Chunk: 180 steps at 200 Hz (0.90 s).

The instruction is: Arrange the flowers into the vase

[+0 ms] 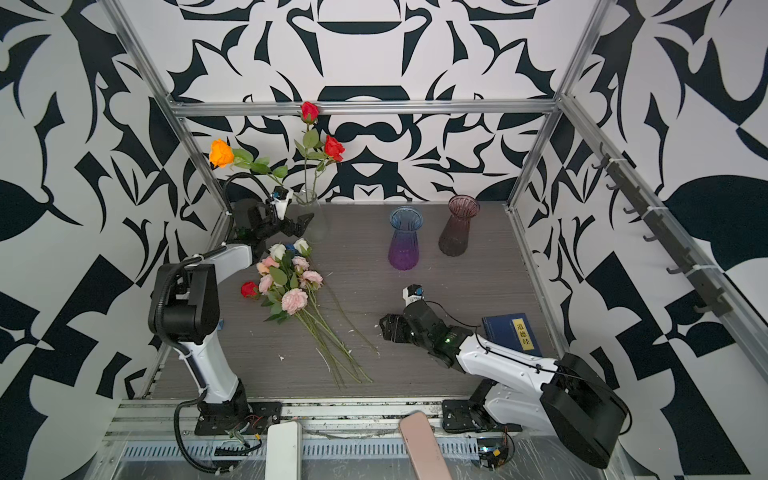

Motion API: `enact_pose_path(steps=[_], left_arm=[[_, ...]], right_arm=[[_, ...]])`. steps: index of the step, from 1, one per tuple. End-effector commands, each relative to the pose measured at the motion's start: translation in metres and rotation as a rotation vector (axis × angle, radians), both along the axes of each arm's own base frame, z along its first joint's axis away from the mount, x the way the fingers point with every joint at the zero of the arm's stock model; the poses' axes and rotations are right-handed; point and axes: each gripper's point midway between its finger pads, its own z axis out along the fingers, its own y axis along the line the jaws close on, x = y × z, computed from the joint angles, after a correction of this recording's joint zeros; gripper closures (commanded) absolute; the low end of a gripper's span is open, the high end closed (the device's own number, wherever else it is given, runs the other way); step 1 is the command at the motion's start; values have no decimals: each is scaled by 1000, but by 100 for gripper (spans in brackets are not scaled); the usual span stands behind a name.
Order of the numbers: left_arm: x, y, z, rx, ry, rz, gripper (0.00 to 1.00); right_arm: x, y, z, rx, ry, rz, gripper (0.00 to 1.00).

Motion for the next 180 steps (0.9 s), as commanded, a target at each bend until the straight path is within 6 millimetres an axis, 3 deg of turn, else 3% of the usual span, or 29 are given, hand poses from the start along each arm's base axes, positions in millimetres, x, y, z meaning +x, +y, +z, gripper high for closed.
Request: enact_pose_path(steps=[1,32,57,92,116,134,145,152,164,180], left_arm=[[-22,6,38,-67,-93,41,1],[-81,-7,68,-104,-174,71,0],[-149,-33,75,-184,-142,57,1],[-250,-87,24,-292,28,-19,1],[-288,-94,-12,-468,310,13,1],[-308,-96,-36,-502,452,14,1],[-316,-95,-46,-541,503,8,0],[-321,-97,-42,-572,486,-34,1],[-327,-99,-34,-585,426,-100,1],[-323,-93,-38,-580,380,-68,1]], right_arm=[[4,1,9,25,-34,-6,17],[4,-2,7,19,-22,-22,17],[4,-7,5,17,-14,-50,18],[5,-15,2,14,-7,-94,18],[8,-15,0,-5,15,-100,18],[16,-20,5,-16,49,-106,19],[27,-31,22,-45,54,-133,20],[35,-42,35,-66,51,-160,20],[51,-56,70,-56,18,-200,20],[73,-71,117,-29,-35,-233,21]])
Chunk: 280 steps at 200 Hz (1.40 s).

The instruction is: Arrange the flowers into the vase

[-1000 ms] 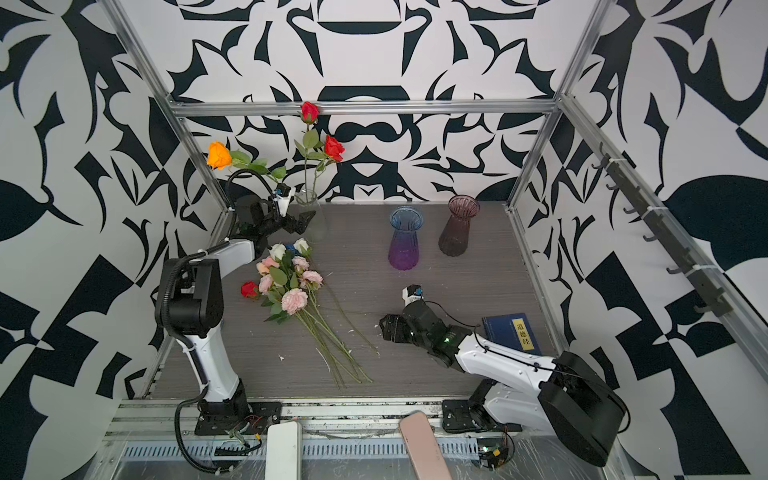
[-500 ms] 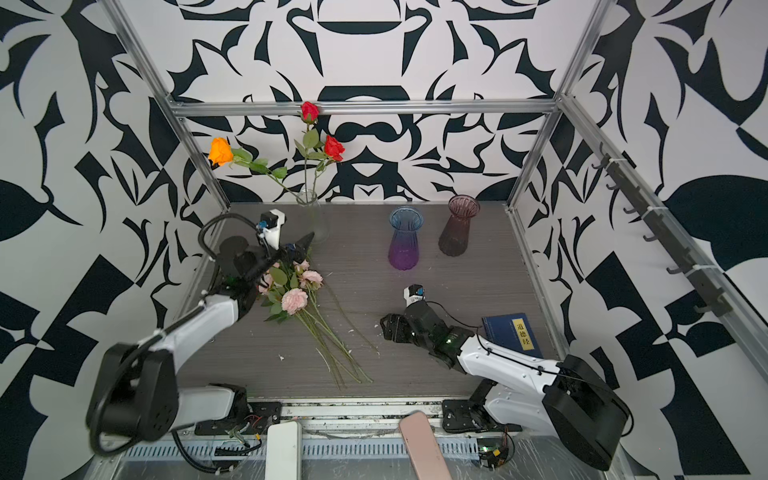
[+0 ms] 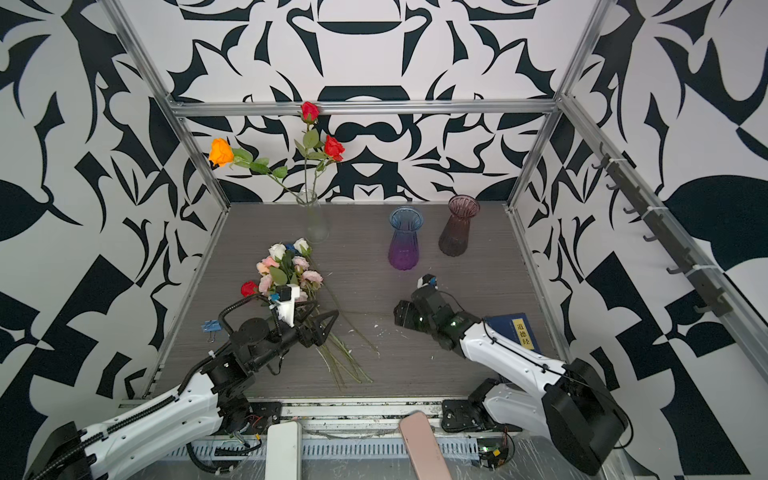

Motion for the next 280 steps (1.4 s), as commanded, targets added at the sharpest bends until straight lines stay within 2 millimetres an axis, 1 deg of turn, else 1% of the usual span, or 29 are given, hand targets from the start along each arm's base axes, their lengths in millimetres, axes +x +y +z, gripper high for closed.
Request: enact_pose_path(steps=[1,13,21,29,37,41,48,50,65,86,119,143,183,203,219,228,243,250,259,269,280], left_arm=[[3,6,4,-73,-11,46,1],[4,6,7,-77,-36,41,1],[4,3,7,-65,-35,30,1],[3,1,7,-57,-31,17,0],[1,-2,7,-58,-34,-3,1],[1,-3,7,-60,-36,-10,1],[0,-5,7,-61,-39,-19,1],[0,-5,7,-61,-39,-21,1],[0,-7,6,-56,-38,-25,1],[-1,-6,8,-58,-44,-30,1],[-2,-3,9,-63,-54,-18,1],[-1,-2,8,-63,-52,-12,1],[-1,-3,7,-60,-48,-16,1],[-1,-3,7,-60,-46,-16,1],[0,-3,7,-60,-44,-16,1],[0,-4,7,-60,-43,-17,1],[0,-4,6,-57,-40,-20,1],[0,-5,6,-56,-38,-21,1],[0,-5,6,-55,-38,-22,1],[0,-5,5,-53,-36,-21,1],[2,-5,4,-52,-30,-14,1]], right_arm=[[27,-21,80,10,-105,-22,21],[43,-31,106,5,-116,-42,22],[54,-34,121,2,-124,-42,22],[67,-37,131,-4,-115,-40,24],[77,-38,137,-10,-101,-39,26],[83,-39,144,-11,-98,-40,27],[93,-40,146,-19,-78,-38,28],[95,-41,150,-19,-82,-39,28],[113,-39,157,-32,-66,-33,31],[135,-38,159,-54,-43,-25,34],[164,-34,154,-90,-9,-6,37],[180,-29,145,-109,22,10,38],[195,-28,127,-142,79,12,42],[200,-26,118,-142,108,9,50],[201,-24,113,-136,124,12,62],[201,-24,110,-135,132,13,67],[199,-24,111,-133,133,13,75],[196,-24,112,-132,133,14,77],[193,-24,117,-123,121,20,80],[188,-22,122,-108,109,29,86],[180,-22,128,-91,95,35,89]])
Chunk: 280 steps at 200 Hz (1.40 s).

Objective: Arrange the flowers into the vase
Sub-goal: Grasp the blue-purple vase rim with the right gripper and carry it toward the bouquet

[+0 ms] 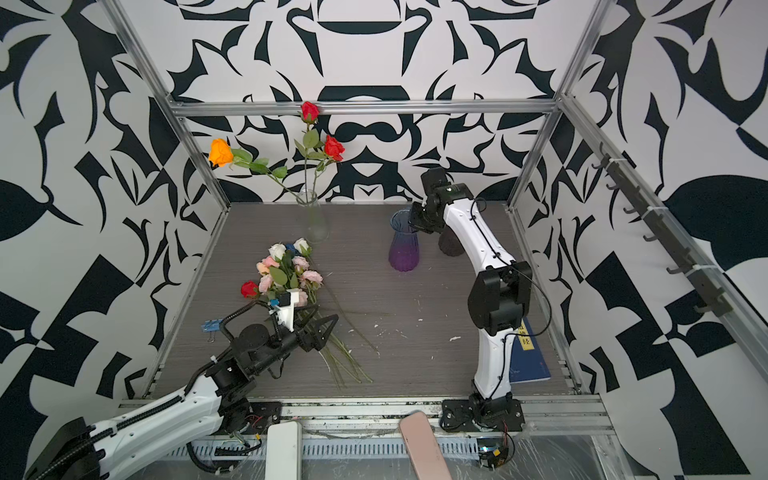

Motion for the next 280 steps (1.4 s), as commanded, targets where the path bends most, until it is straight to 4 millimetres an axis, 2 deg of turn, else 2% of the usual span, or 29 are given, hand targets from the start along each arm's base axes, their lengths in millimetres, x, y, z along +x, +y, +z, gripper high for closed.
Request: enact_pose_path(steps=[1,38,53,93,144,178,208,240,261,280], left_arm=[[3,-1,12,-31,-21,5,1],[5,-1,10,-29,-9,16,1],[6,-1,9,-26,-7,18,1],[7,-2,7,-23,3,22,1],[7,-2,7,-23,6,24,1],[8,-1,6,-24,9,28,1],[8,-2,6,-23,9,26,1],[8,-2,6,-21,11,27,1],[8,-2,6,-22,11,26,1],[8,-2,7,-24,9,27,1]], right_arm=[[-17,-4,36,24,-74,10,89],[-54,7,64,156,-88,28,96],[-71,13,69,212,-79,37,98],[-115,41,61,286,-33,86,100],[-169,97,48,210,-31,216,100],[-196,120,47,227,-16,259,100],[-200,125,64,297,-39,252,100],[-179,113,83,202,-115,249,100],[-162,108,83,159,-132,240,100],[-150,110,73,135,-119,244,100]])
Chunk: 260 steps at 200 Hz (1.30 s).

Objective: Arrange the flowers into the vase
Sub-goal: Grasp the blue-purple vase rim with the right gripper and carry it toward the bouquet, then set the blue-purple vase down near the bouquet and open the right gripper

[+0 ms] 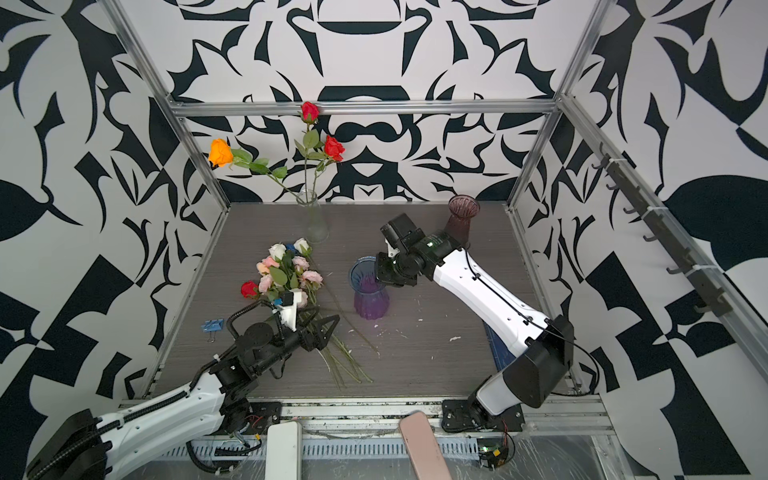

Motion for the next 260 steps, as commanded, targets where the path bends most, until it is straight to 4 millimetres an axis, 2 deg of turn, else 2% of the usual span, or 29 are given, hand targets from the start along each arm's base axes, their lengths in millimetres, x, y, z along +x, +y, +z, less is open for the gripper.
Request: enact_pose_path(steps=[1,48,83,108,150,167,185,222,260], left_arm=[[4,-1,19,-41,-33,13,1],[3,0,19,-44,-35,14,1],[4,0,19,-44,-36,15,1],[4,0,19,-44,-35,15,1],[4,0,18,-42,-32,15,1],[5,-1,17,-40,-28,15,1],[5,-2,17,-38,-28,13,1],[5,-2,16,-36,-26,13,1],[5,0,16,-40,-27,17,1]], right_arm=[[30,10,44,67,-167,17,100],[40,16,14,8,-131,44,100],[31,14,6,24,-101,33,100],[13,19,7,103,-58,20,100],[-29,34,4,172,13,41,100],[-37,36,4,195,39,39,100],[-36,33,6,185,26,41,100],[-19,16,11,67,-17,29,100],[-7,1,3,-21,-4,-2,100]])
